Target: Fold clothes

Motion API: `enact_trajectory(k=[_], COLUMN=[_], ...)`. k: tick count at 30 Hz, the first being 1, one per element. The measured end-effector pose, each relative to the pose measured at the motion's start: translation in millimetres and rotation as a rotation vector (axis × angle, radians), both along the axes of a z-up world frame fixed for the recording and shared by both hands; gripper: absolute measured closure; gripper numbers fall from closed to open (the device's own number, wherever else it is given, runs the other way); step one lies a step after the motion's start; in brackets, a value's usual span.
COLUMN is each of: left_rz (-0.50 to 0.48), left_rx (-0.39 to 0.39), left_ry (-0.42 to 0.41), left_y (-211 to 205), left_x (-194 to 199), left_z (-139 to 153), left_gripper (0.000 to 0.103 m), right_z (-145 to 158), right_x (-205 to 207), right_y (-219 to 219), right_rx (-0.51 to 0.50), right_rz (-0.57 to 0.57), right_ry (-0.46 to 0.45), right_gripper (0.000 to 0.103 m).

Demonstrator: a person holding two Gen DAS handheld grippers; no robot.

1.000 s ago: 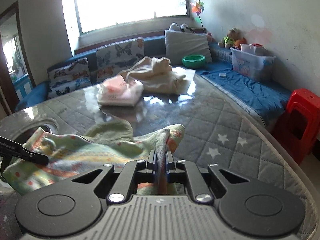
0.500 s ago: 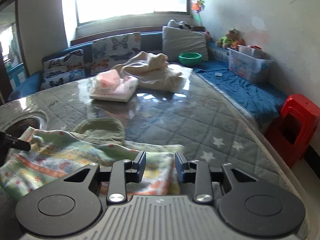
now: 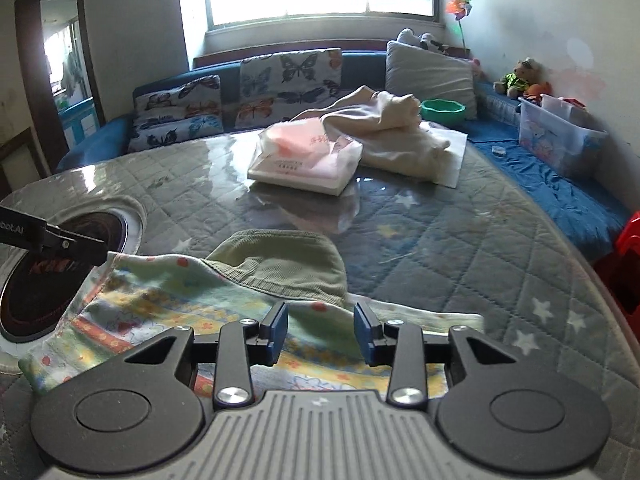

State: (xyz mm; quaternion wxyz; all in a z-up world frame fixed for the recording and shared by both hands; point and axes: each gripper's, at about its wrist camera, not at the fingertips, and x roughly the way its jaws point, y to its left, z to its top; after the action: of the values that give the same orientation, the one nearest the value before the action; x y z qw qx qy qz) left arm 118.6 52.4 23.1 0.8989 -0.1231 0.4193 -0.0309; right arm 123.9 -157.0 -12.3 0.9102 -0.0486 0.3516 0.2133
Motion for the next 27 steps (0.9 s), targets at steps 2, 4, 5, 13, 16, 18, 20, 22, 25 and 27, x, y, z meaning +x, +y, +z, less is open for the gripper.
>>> enact_trajectory(k=[2,4,5,13,16,18,20,22,25,27], left_rz=[-0.026,-0.043,-0.048,-0.05,-0.05,-0.049,-0.045,-0.043,-0.049,-0.054], left_rx=[-0.015,-0.024,-0.024,-0.016,-0.01,-0.004,-0.006,-0.003,-0.001,0.008], left_ry=[0.004,0.012,0.017,0.058,0.056,0.056,0.056,0.051,0.039,0.031], left_y=[-8,-16,-20,-34,-35,-36,-36,-35,-32,-31], left_x=[4,9,12,28,30,31,30,28,19,12], left_z=[-2,-7,-9,-29,-31,-31,-30,-27,-21,-17], left_gripper=[0.058,0.061,0.062,0.066,0.066,0.066,0.066,0.064,0.063,0.058], right_z=[-4,-7,-8,-9,-5,-3,-1,1,5,6], right_x=[3,5,6,8,6,4,1,-3,-12,-20], right_y=[2,2,3,2,2,3,4,5,7,9], right_rx=[-0.004,-0.006,-0.007,-0.016,-0.015,-0.012,-0.01,-0.002,0.006,0.003], right_rz=[-0.002,-0.005,-0.006,-0.01,-0.008,-0.002,0.0,0.005,0.024,0.049], right_ry=[0.012,0.02,0.023,0.021,0.014,0.008,0.003,-0.002,-0.008,-0.009], right_gripper=[0.065,0.062,0.062,0.056,0.051,0.048,0.046,0.042,0.031,0.029])
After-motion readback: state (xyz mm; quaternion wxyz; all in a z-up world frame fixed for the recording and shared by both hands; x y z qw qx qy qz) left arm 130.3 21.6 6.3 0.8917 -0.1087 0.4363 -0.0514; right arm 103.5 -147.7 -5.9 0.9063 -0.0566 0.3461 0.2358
